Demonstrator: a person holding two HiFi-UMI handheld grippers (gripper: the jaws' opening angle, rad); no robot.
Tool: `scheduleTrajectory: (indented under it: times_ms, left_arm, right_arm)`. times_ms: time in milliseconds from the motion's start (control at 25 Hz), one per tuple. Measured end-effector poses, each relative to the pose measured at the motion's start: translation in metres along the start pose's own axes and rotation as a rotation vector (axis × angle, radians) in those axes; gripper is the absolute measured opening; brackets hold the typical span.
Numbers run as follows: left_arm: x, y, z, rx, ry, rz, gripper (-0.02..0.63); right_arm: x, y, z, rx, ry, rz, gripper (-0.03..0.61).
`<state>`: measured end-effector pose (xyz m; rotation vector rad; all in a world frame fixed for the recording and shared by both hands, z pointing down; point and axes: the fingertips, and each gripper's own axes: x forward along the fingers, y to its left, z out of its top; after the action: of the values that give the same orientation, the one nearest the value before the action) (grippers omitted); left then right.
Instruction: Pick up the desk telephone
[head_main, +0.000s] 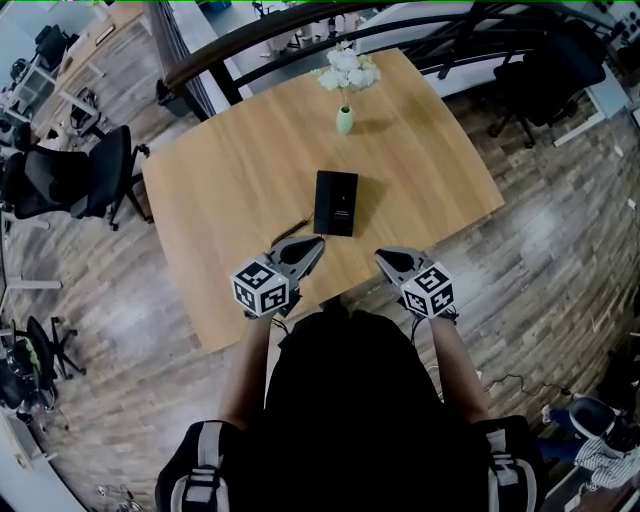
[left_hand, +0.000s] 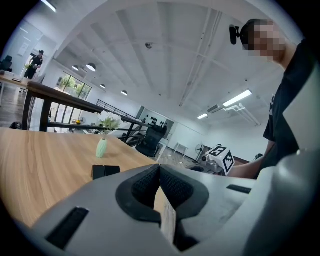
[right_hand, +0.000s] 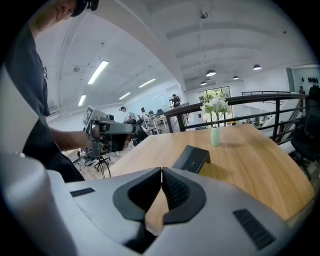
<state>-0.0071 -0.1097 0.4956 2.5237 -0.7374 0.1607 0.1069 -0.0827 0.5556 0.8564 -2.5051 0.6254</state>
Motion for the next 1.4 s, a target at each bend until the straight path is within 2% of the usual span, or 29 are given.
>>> scheduleTrajectory:
  times_ms: [280,560,1080,1400]
  left_arm:
    - [-0.013,0.034,0.002,-0.037,-0.006,-0.003,0.021]
    - [-0.02,0.053,0.002,-0.088,-0.021,-0.006,0.021]
    - [-0.01,0.081,-0.006,-0.147,-0.006,0.012,0.021]
    - [0.009,0.104,-0.029,-0.145,0.084,0.045,0.021]
  right_arm:
    - [0.038,0.004,0.022,-0.015,0.001,0.011,0.025]
    - [0.065,0.021,0.01,0.014,0.048,0.041,0.025]
    - [0.083,-0.004,0.012,0.029,0.096,0.057,0.025]
    - [0.104,-0.021,0.003,0.033,0.132,0.093,0.025]
